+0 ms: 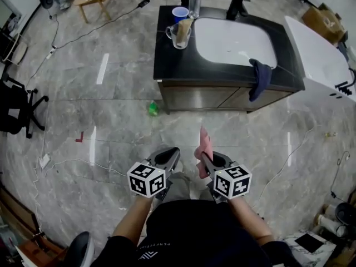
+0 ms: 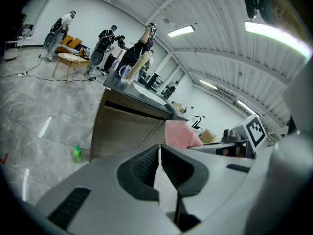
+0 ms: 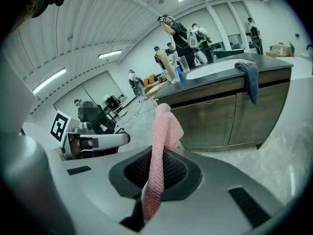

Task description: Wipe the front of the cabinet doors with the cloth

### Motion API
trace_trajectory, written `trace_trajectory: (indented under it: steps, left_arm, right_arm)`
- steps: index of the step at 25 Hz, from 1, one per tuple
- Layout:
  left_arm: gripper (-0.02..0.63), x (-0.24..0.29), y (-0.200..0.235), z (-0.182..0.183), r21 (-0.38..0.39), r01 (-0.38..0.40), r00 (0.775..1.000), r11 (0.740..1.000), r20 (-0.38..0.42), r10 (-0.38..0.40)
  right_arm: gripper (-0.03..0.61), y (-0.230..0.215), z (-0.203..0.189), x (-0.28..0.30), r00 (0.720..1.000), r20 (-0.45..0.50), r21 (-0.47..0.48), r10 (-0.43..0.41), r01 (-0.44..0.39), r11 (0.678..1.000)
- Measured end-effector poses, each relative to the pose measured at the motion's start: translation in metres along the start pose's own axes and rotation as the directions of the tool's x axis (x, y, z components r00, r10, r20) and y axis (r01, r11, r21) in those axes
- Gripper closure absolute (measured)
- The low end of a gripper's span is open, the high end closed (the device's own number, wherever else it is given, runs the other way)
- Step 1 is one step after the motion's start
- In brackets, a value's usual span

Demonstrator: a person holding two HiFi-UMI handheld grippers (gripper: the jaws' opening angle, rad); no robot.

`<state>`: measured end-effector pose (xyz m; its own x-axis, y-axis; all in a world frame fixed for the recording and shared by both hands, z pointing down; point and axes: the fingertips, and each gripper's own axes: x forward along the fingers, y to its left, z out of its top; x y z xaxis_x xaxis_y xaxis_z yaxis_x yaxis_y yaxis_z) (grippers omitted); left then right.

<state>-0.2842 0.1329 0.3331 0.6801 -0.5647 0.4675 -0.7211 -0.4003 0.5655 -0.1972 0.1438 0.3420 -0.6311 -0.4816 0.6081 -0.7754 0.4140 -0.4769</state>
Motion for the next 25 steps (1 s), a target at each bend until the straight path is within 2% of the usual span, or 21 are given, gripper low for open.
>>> trace_trajectory:
  steps: [6, 10, 17, 21, 25]
  left_arm:
    - [0.592, 0.004, 0.023, 0.005, 0.033, 0.028, 0.999, 0.999, -0.025, -0.027]
    - [0.592, 0.010, 0.032, 0.013, 0.067, 0.029, 1.000, 0.997, -0.008, -0.029]
    - [0.594, 0.023, 0.058, 0.030, 0.067, -0.042, 0.997, 0.997, 0.063, 0.038]
    - [0.594, 0.038, 0.070, 0.027, 0.062, -0.084, 0.995, 0.995, 0.050, 0.081]
    - [0.592, 0.051, 0.084, 0.022, 0.045, -0.124, 0.991, 0.991, 0.047, 0.122]
  right_arm:
    - [0.537, 0.011, 0.005, 0.021, 1.000, -0.010, -0.017, -0.012, 0.011, 1.000]
    - [0.537, 0.012, 0.007, 0.035, 1.000, -0.029, -0.051, -0.004, 0.003, 0.999]
    - [0.537, 0.000, 0.022, 0.070, 0.998, -0.040, -0.115, 0.041, -0.046, 0.992]
    - [0.537, -0.013, 0.028, 0.088, 0.997, -0.052, -0.139, 0.061, -0.068, 0.988]
    - [0.537, -0.020, 0.033, 0.105, 0.995, -0.067, -0.218, 0.069, -0.082, 0.972]
